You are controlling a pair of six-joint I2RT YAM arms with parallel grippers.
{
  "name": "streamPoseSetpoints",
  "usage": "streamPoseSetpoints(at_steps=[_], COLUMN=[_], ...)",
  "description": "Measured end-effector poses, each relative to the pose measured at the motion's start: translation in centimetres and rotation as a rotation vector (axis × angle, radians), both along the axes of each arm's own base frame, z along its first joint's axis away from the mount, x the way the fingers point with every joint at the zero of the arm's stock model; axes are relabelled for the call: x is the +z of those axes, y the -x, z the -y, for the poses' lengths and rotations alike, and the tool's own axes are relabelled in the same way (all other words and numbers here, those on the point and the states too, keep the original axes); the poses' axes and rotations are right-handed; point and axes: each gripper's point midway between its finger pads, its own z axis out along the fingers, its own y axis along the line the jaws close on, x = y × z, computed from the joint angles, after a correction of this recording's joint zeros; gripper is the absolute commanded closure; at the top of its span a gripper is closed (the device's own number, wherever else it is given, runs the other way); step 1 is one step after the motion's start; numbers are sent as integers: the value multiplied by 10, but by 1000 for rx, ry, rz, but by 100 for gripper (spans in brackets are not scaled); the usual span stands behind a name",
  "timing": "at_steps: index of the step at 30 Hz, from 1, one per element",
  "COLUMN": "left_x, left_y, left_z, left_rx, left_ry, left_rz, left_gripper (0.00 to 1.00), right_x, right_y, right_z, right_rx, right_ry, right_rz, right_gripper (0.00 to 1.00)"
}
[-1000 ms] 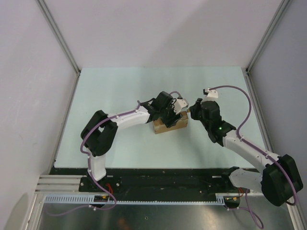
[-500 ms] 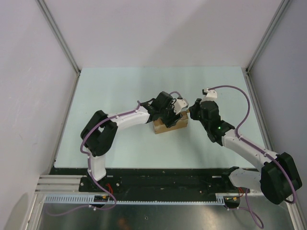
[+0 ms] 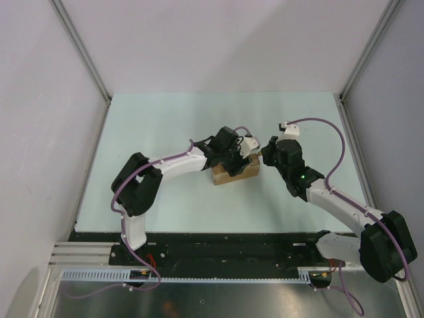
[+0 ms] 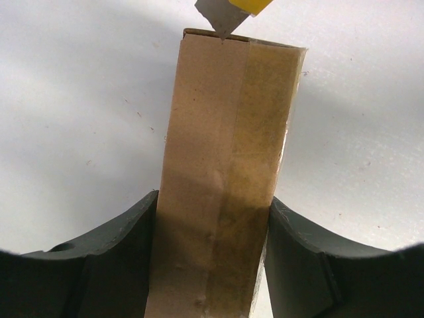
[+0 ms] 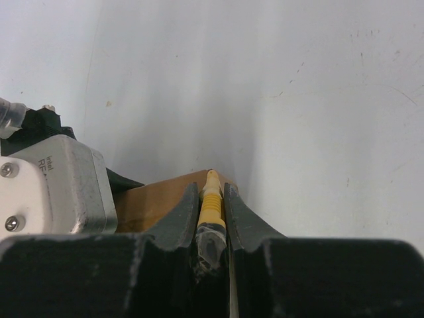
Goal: Unpack the express box
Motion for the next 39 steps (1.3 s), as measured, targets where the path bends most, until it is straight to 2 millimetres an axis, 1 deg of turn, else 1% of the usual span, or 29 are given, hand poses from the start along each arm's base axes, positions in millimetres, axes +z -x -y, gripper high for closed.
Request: streamPoseSetpoints(at_steps=[12, 18, 25, 32, 36, 39], left_x=[0, 0, 0, 0, 0, -1], left_y=[0, 0, 0, 0, -1, -1], left_z=[0, 0, 0, 0, -1, -2], left_rx=[0, 0, 0, 2, 6, 7], left_ry=[0, -1, -1, -1, -6, -9], left_rz=[0, 0, 1, 2, 4, 4], left_gripper=[40, 40, 41, 48, 51, 55], right_x=[0, -7, -7, -7, -8, -9], right_y=[0, 0, -2, 1, 7, 12], right_z=[0, -2, -3, -6, -7, -6], right_rx=[0, 13, 21, 59, 100, 122], right_ry=[4, 16, 28, 44, 63, 74], right_rz=[0, -15, -7, -4, -4, -2], right_gripper=[100, 100, 100, 100, 100, 100])
